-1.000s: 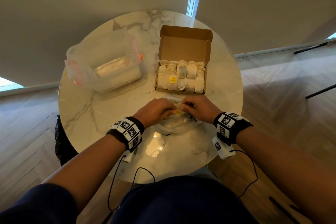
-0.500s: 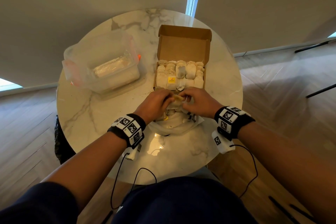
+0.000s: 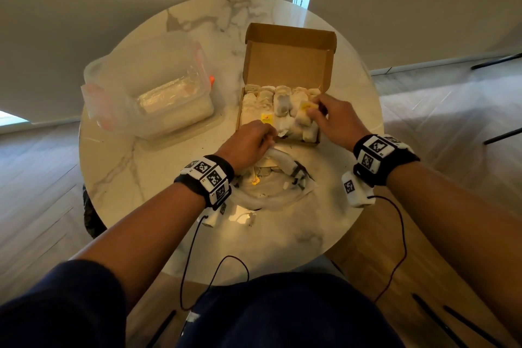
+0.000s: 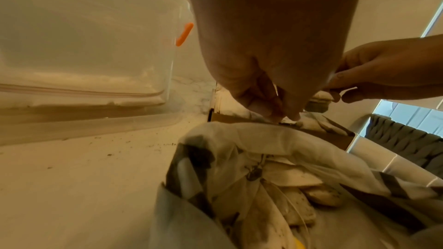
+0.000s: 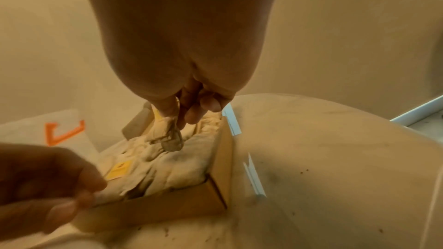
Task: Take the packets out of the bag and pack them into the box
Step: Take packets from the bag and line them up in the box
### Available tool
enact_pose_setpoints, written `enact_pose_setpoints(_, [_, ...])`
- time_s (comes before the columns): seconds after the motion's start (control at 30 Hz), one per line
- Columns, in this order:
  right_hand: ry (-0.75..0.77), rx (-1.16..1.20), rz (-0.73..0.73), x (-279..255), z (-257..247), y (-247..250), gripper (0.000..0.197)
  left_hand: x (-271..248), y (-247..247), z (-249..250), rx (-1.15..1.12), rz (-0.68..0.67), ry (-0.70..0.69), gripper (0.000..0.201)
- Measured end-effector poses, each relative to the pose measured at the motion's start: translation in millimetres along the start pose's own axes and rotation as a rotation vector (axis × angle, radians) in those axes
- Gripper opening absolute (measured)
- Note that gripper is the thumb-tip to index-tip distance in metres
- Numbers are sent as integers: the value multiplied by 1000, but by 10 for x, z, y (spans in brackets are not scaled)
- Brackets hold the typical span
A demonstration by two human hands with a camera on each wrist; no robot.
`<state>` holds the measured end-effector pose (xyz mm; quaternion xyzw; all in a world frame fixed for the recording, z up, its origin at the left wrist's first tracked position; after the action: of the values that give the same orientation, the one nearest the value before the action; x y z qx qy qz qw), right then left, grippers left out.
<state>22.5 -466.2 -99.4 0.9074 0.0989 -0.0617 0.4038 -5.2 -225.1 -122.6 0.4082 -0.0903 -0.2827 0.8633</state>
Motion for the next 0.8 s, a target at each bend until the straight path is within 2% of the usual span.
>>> enact_pose_setpoints(0.13, [-136, 14, 10, 193, 157, 25, 20, 16, -120, -24, 21, -56, 14, 24])
enact_pose_setpoints(0.2, [-156, 29, 39, 256, 178, 2, 25, 30, -152, -29, 21, -50, 13, 23])
enact_pose_setpoints(0.33, [-63, -86, 116, 291, 217, -118, 9, 54, -197, -44, 4, -27, 28, 20])
enact_pose_setpoints(0.47, [23, -114, 127, 242, 271, -243, 26, 52, -212, -26, -5, 8, 34, 19])
enact_pose_setpoints(0.57, [68, -292, 113, 204, 317, -284, 34, 54, -209, -18, -9, 10, 36, 18])
enact_pose_setpoints(0.8, [56, -302, 114, 111, 231, -229, 31, -12, -124, 6, 5, -3, -23, 21])
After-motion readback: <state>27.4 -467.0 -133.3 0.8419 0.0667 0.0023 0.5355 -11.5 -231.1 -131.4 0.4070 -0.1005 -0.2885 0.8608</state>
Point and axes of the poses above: each hand's wrist, its own x-axis towards the middle knuckle, its own y-axis out of the back of the hand, z = x × y, the point moved 1 cm from there along x, towards the middle knuckle, and after that the axes turned 5 degrees about -y, right-handed, at the moved point
